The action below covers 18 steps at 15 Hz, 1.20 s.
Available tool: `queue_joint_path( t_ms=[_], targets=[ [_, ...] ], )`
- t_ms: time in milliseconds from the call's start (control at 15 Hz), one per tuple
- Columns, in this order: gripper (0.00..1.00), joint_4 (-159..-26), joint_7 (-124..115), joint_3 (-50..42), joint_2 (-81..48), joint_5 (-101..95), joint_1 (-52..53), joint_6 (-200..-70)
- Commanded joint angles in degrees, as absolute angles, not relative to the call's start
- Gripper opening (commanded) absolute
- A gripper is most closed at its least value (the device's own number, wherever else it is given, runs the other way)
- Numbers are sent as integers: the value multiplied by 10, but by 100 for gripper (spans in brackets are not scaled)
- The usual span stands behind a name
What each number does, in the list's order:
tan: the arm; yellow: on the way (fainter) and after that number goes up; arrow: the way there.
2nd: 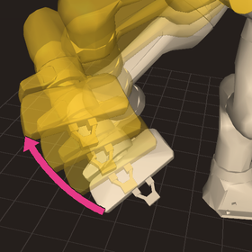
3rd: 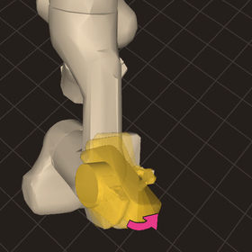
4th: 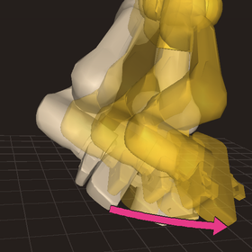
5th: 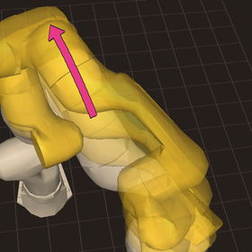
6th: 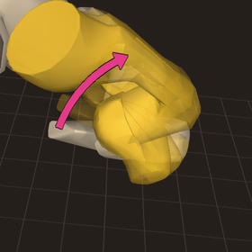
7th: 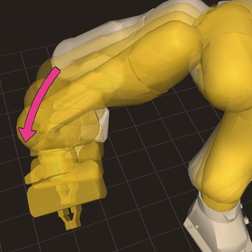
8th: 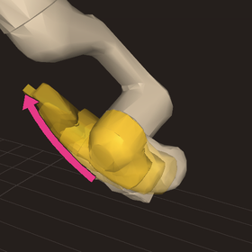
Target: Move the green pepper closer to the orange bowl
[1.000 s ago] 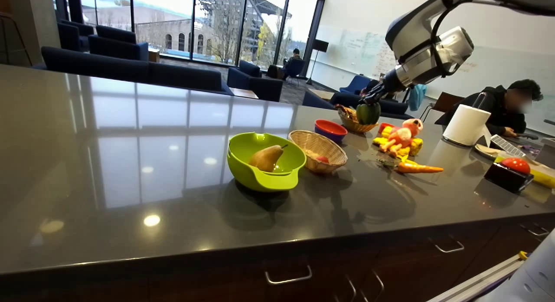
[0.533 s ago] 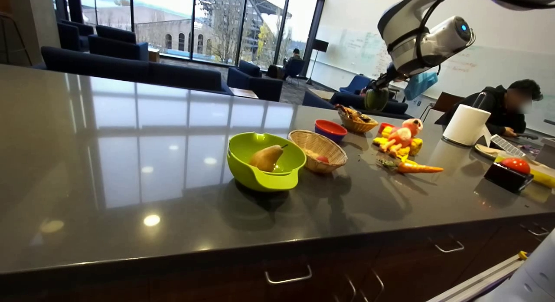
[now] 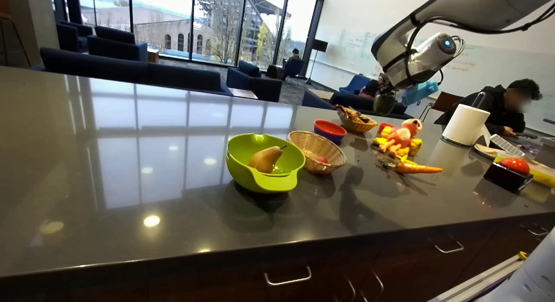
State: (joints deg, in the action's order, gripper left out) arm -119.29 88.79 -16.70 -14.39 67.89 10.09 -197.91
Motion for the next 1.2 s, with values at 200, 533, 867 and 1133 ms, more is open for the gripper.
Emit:
queue_joint_path(
  t_ms=[200, 533, 867, 1133],
  targets=[
    [4, -1209, 792, -224, -202, 675, 204, -1987],
    [4, -1218, 737, -285, -227, 667, 296, -1979],
    [4, -1217, 694, -367, -265, 655, 378, -1981],
    [4, -1226, 653, -408, -299, 645, 413, -1981]
  ],
)
